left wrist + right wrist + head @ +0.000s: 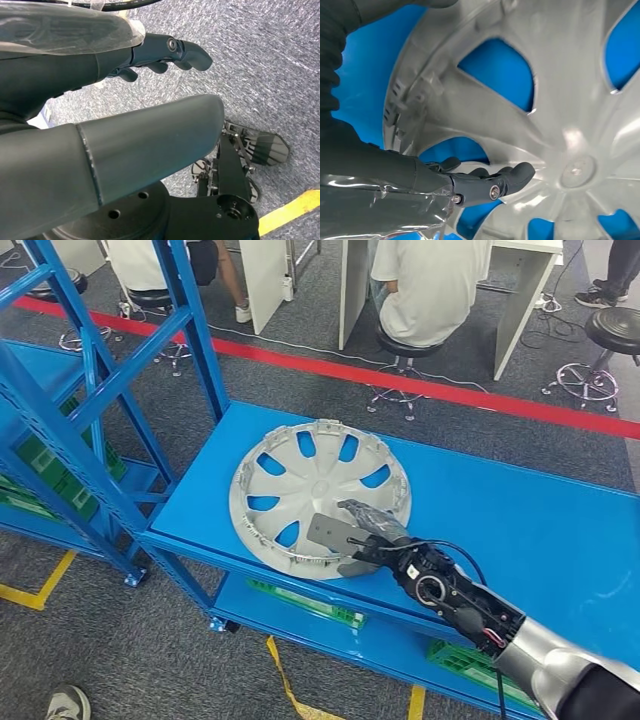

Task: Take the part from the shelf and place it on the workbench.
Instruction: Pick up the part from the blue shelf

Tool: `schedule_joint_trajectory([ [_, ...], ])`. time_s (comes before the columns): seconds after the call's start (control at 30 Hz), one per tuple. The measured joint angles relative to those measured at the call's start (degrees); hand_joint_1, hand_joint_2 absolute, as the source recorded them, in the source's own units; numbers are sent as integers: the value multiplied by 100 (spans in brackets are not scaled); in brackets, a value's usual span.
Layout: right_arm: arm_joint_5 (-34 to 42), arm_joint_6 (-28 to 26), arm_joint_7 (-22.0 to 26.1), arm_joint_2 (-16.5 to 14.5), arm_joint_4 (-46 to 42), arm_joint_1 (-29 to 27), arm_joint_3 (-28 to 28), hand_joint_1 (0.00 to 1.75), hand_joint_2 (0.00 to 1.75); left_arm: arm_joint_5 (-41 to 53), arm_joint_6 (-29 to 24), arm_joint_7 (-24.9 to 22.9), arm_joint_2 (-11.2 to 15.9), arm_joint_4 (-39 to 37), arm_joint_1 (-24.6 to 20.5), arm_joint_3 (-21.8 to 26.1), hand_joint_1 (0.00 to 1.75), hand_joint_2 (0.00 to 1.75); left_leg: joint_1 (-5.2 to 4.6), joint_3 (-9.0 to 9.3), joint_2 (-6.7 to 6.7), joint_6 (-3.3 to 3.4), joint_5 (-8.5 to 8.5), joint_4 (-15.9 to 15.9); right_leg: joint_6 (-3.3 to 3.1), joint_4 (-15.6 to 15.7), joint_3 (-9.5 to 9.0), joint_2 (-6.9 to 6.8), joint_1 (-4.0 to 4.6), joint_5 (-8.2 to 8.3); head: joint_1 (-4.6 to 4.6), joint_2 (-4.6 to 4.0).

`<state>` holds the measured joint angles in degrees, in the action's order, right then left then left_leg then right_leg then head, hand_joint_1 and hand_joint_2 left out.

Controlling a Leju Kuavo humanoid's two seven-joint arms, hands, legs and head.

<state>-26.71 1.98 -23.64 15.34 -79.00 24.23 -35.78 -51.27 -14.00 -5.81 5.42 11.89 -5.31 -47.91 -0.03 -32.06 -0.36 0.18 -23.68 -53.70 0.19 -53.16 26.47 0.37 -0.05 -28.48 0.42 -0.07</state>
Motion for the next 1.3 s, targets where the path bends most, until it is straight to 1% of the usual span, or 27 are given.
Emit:
schedule_joint_trajectory([
  [0.23,-101,-153,486,0,551,187,-130,0,175,-17,45,13,1,0,-3,-21,0,0,-2,0,-3,1,1,-1,-1,0,-8,-2,-1,1,7,0],
  [0.43,-394,56,714,0,796,382,-296,0,175,-20,67,10,4,0,-7,-23,0,0,-1,1,-2,1,1,-1,-1,0,-8,-2,-1,1,8,0],
  [0.77,-699,283,878,0,1020,667,-601,0,175,-78,69,11,4,0,-10,-42,0,0,1,18,2,1,1,0,-2,0,-15,1,1,2,-2,0],
  [1.17,-732,184,1037,0,1051,808,-821,0,175,-199,62,51,4,0,5,-46,0,0,0,21,2,1,1,0,-2,0,-20,1,1,3,2,0],
  [1.3,-717,252,1009,0,1032,858,-880,0,175,-218,56,53,4,0,8,-46,0,0,0,22,2,0,1,0,-3,0,-20,1,1,3,0,0],
])
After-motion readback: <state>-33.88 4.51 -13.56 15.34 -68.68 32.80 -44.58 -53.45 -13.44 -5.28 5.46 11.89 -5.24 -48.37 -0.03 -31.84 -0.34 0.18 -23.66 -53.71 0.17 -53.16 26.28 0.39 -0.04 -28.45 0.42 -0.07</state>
